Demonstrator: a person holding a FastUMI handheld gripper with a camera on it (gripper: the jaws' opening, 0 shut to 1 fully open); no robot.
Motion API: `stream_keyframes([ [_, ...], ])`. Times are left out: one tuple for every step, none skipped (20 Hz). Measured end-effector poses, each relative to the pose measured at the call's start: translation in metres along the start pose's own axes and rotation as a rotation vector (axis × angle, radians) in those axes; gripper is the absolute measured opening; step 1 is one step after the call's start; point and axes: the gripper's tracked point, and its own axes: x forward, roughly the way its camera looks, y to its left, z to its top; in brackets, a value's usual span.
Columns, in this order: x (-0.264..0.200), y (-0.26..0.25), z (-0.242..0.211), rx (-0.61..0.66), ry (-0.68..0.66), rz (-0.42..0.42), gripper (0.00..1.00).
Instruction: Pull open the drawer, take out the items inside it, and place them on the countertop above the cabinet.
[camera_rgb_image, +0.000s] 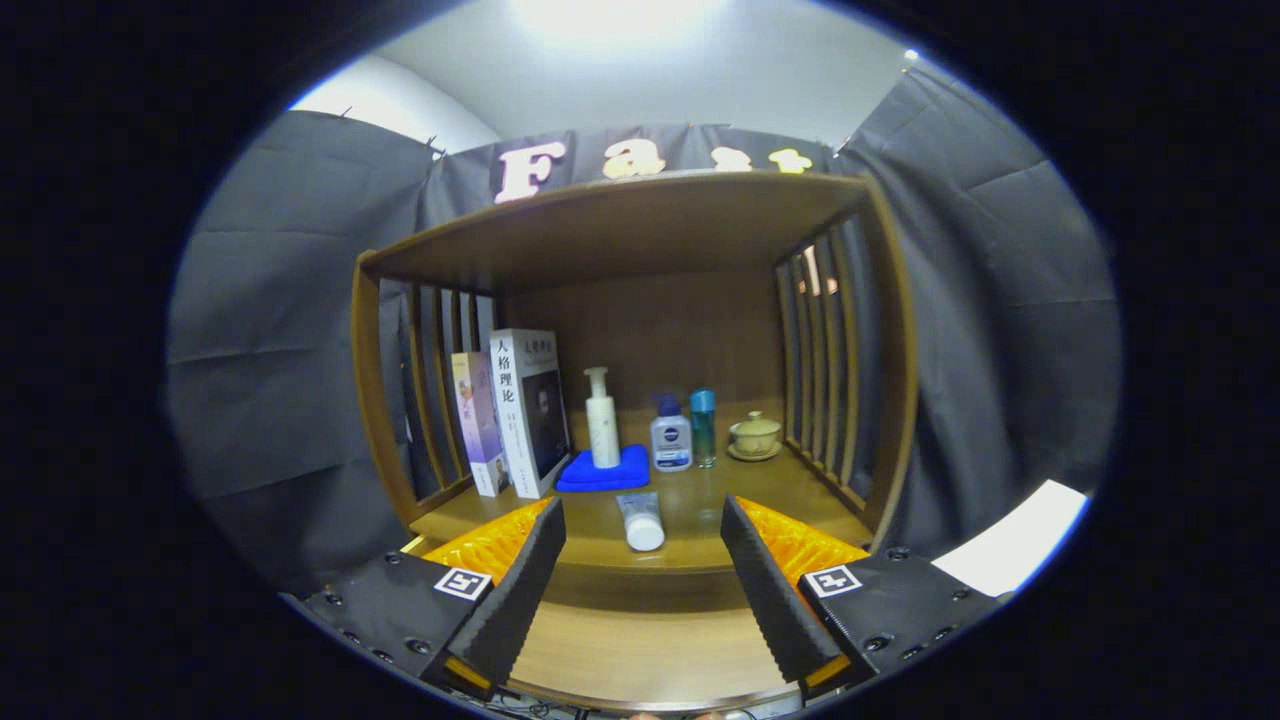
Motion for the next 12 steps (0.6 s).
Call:
stream_keyframes([
  [-0.009, -0.005, -0.006, -0.005, -0.011, -0.024, 0.98],
  [-0.019, -0.008, -0.013, -0.007, -0.013, -0.04, 0.98],
  [-0.026, -0.007, -0.021, -0.005, -0.01, -0.045, 0.98],
  [-0.035, -0.006, -0.029, -0.006, 0.0, -0.046, 0.98],
  [-0.043, -0.007, -0.036, -0.001, 0.001, -0.056, 0.98],
  [-0.052, -0.009, -0.043, 0.007, 0.002, -0.073, 0.98],
  [-0.06, -0.012, -0.052, 0.017, 0.005, -0.094, 0.98],
  [-0.068, -0.013, -0.063, 0.029, 0.016, -0.106, 0.98],
  [-0.075, -0.012, -0.073, 0.041, 0.029, -0.109, 0.98],
  [-0.083, -0.011, -0.083, 0.051, 0.043, -0.109, 0.98],
  [-0.088, -0.011, -0.093, 0.055, 0.056, -0.107, 0.98],
  [-0.093, -0.009, -0.103, 0.058, 0.072, -0.1, 0.98],
])
